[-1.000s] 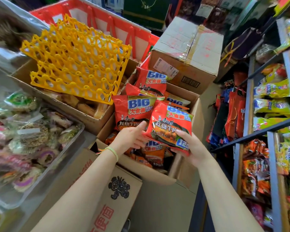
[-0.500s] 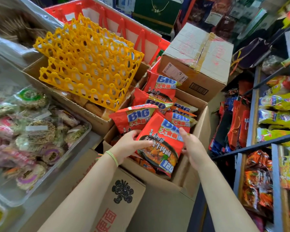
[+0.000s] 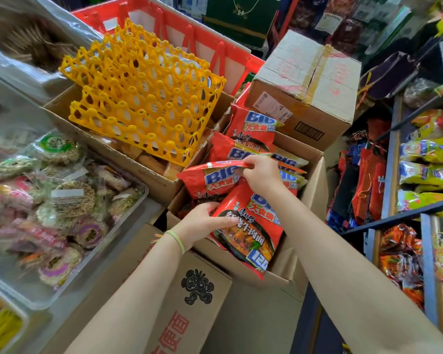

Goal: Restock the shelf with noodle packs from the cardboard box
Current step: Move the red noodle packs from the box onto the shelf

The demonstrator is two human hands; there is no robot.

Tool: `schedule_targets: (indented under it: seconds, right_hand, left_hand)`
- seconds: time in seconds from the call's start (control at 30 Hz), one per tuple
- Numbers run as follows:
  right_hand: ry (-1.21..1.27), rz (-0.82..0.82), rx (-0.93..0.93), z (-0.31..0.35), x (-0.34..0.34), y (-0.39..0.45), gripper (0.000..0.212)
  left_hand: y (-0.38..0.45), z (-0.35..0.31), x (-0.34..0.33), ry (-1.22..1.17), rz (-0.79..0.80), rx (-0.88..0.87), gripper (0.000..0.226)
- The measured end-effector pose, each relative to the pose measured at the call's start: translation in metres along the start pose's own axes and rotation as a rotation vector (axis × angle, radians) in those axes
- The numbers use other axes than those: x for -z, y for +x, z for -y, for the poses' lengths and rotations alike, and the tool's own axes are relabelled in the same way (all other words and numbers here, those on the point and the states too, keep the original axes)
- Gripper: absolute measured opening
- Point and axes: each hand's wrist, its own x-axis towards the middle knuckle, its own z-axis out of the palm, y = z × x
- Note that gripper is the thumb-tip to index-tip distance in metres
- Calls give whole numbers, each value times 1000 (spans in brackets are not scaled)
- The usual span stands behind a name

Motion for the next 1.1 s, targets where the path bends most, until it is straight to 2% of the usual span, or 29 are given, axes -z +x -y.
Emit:
schedule_targets:
  seconds: [0.1, 0.27, 0.37, 0.47, 0.57, 0.67, 0.77, 0.87, 1.0, 1.1]
  right_hand:
    - [148, -126, 66, -4, 12, -6, 10]
    - [537, -236, -8, -6, 57, -32, 14]
    - [479, -417, 25, -15, 90, -47, 21]
    - [518, -628, 54, -26, 126, -69, 21]
    - [617, -763, -112, -52, 156, -99, 19]
    - [789, -674, -316, -89, 168, -136, 22]
    - [821, -607, -417, -118, 172, -196, 22]
    - [801, -641, -503, -148, 179, -262, 19]
    - [673, -827, -598, -178, 202, -365, 22]
    - [583, -955, -617, -180, 217, -461, 16]
  left_hand:
    - [-1, -2, -5, -3, 23, -10, 63]
    - [-1, -2, -23, 24, 136, 29, 56]
    - [0, 0, -38, 10, 146, 49, 52]
    - [-2, -1, -55, -99, 147, 40, 60]
    - [-5, -5, -73, -183, 179, 7, 58]
    - [-10, -13, -103, -196, 234, -30, 52]
    - [-23, -22, -149, -251, 300, -14, 47]
    - [-47, -28, -203, -250, 376, 40, 43]
    - [-97, -24, -282, -213, 523, 61, 33]
    - [-154, -18, -351, -67, 666, 37, 51]
